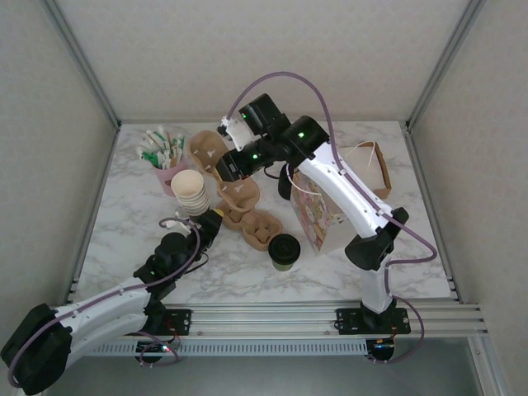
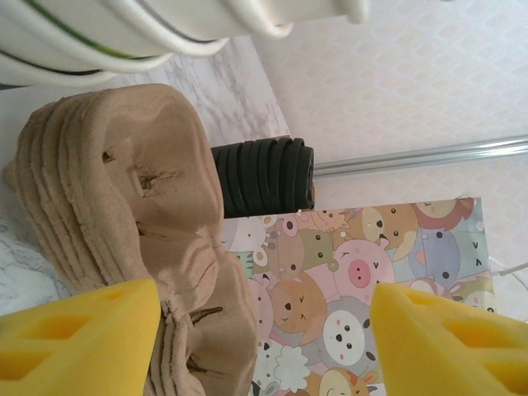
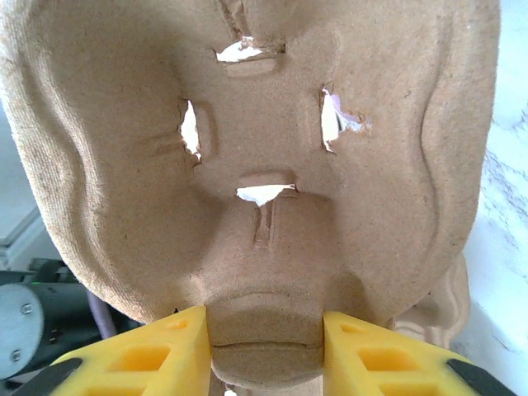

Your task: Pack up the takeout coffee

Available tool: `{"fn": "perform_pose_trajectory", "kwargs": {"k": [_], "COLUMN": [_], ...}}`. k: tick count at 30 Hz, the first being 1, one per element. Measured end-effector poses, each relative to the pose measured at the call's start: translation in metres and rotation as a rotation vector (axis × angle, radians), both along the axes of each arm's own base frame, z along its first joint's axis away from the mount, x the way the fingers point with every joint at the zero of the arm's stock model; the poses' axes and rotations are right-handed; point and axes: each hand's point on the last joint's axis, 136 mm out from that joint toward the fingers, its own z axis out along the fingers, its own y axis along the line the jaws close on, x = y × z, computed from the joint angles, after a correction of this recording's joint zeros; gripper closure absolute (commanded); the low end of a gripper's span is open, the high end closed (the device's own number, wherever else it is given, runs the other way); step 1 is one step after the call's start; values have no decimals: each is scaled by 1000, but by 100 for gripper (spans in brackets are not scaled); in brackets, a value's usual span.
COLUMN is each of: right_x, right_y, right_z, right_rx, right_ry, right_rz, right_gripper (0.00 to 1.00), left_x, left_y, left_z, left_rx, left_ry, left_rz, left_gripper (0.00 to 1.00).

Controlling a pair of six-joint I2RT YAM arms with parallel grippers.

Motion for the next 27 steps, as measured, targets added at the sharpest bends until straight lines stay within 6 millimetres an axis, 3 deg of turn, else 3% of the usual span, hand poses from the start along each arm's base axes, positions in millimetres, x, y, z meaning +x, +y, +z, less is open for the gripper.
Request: {"fn": "perform_pose_trajectory", "kwargs": {"k": [7,16,18,27], "right_x": [-12,-27,-28,-19], "right_y": [-14,-48,-59,-129], "right_z": [50,90,98,119], "right_rx": [90,129,135,139], "right_ry": [-79,-150,-168,-210], "right_rz": [-2,-41,-64,-224], "right_gripper": [63,62,62,62], "left_x": [5,12,14,26], "left_y": [-4,-16,-21,-50], "left_z": [16,54,64,94], "left_rx": [30,75,87,141], "left_ry": [-21,-72,-83,-123], "left_rz": [-7,-49,-66,-172], "left_gripper": [21,4,1,0]}}
